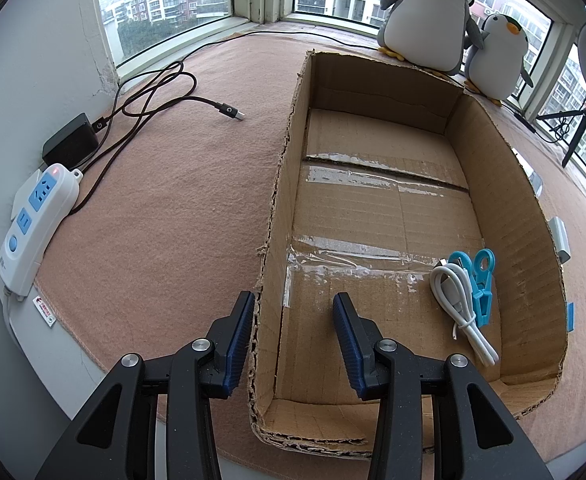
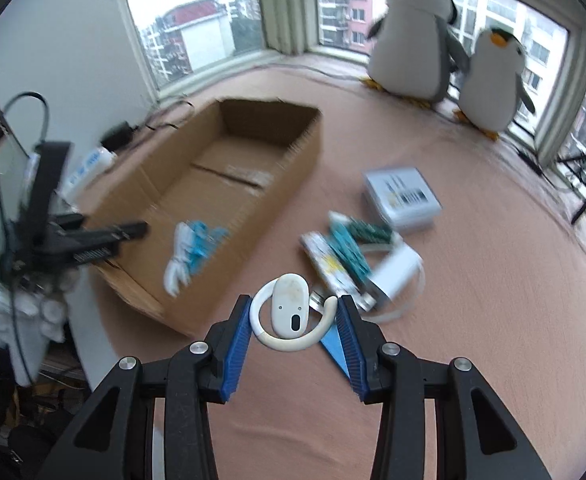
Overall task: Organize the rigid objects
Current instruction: 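Carry the white earbud with the right tool and release it into the box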
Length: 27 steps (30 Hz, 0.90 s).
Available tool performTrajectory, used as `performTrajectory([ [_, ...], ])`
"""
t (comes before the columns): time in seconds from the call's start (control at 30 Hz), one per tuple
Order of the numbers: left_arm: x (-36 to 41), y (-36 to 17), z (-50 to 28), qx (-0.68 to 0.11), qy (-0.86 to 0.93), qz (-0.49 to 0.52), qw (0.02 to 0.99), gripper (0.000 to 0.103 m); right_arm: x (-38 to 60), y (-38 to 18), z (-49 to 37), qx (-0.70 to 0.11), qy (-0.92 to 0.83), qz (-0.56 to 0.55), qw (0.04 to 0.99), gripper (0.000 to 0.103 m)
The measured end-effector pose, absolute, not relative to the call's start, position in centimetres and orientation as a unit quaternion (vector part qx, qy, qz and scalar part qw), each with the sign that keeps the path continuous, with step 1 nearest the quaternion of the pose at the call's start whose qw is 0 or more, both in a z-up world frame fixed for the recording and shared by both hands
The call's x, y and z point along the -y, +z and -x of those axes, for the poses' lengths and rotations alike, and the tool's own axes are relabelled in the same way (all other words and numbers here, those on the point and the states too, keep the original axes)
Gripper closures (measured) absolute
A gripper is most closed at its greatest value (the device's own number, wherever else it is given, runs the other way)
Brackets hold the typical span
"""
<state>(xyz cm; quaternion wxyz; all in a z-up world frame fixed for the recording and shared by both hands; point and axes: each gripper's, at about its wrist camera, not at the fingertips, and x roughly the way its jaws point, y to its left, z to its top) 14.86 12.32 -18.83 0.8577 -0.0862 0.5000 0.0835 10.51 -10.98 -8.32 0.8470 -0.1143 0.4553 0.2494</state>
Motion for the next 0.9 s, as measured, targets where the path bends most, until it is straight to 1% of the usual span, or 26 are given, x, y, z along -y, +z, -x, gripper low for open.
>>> performTrajectory([
  [0.23,-12.2,-18.9,-14.8,-0.500,0.081,0.087,0.858,0.059,6.9,-7.3,-11.0,-0.432,0.285,0.085,0.851,0.064],
  [0.43,-12.3,-18.9,-14.7,-0.500,0.077,0.086,0.858,0.059,3.6,-8.1,-11.5,-0.433,0.305,0.088,0.844,0.064],
  [0.67,-12.5,-18.9,-14.6,-0.500,0.076,0.087,0.858,0.059,2.3,-9.0,-12.6,-0.438,0.301,0.090,0.842,0.064],
  [0.7,-12.5,-18.9,-14.6,-0.500,0.076,0.087,0.858,0.059,2.2,-9.1,-12.7,-0.438,0.302,0.090,0.842,0.061],
  [0.73,-12.4,-18.9,-14.6,-0.500,0.076,0.087,0.858,0.059,2.2,-9.1,-12.7,-0.437,0.302,0.090,0.842,0.061],
  [0.77,-12.5,-18.9,-14.6,-0.500,0.076,0.087,0.858,0.059,2.1,-9.1,-12.7,-0.434,0.305,0.089,0.843,0.057],
  [0.8,-12.5,-18.9,-14.6,-0.500,0.076,0.088,0.858,0.059,2.1,-9.1,-12.6,-0.434,0.303,0.089,0.844,0.048],
  [0.87,-12.5,-18.9,-14.6,-0.500,0.076,0.087,0.858,0.059,2.2,-8.9,-12.6,-0.427,0.296,0.089,0.850,0.040],
  [0.9,-12.5,-18.9,-14.6,-0.500,0.077,0.087,0.858,0.059,2.3,-8.8,-12.6,-0.425,0.295,0.087,0.851,0.040],
])
